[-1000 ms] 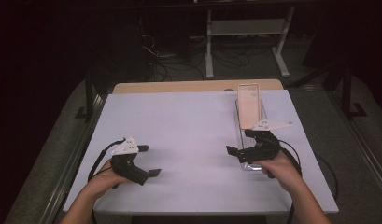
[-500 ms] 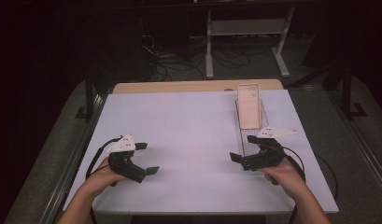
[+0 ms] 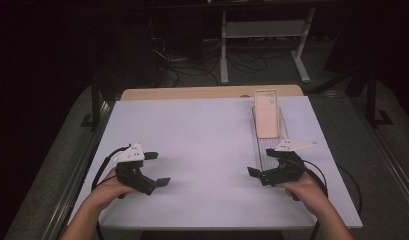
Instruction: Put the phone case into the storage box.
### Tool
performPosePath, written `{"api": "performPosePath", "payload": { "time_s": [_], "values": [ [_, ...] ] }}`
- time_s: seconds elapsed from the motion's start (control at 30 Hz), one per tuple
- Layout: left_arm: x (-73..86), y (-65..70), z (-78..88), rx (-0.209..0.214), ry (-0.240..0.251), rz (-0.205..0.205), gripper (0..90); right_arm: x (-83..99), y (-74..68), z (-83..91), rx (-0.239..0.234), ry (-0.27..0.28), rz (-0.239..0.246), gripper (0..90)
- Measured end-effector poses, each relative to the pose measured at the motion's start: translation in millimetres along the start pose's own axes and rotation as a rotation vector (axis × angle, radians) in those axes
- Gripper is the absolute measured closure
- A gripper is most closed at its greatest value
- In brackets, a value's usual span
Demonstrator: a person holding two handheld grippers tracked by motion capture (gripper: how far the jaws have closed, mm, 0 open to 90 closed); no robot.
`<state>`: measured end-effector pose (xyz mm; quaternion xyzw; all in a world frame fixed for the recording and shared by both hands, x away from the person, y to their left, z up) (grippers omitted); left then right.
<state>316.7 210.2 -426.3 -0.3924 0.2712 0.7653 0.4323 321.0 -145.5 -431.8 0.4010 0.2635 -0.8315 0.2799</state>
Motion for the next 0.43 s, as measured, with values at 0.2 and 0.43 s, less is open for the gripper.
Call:
{"api": "performPosePath", "payload": {
  "time_s": [0.2,0.43],
  "values": [
    [0.5,0.3,0.5,-0.001,-0.004,-0.006,0.0,0.6,-0.1,0.2,-0.002,-0.002,0.0,1.5],
    [3.3,1.1,-2.3,-0.002,-0.007,0.0,0.0,0.5,-0.8,0.4,-0.006,-0.003,-0.003,1.6]
  ]
}}
Point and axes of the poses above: each handheld gripper's, and its own axes: z roughly backward along the jaws, x roughly out of its underside, y roughly to its right, the point moved 6 cm from there along -z, roughly forward along the jaws, and after that the axes turned 1 degree about -z, right-handed, at the moved point
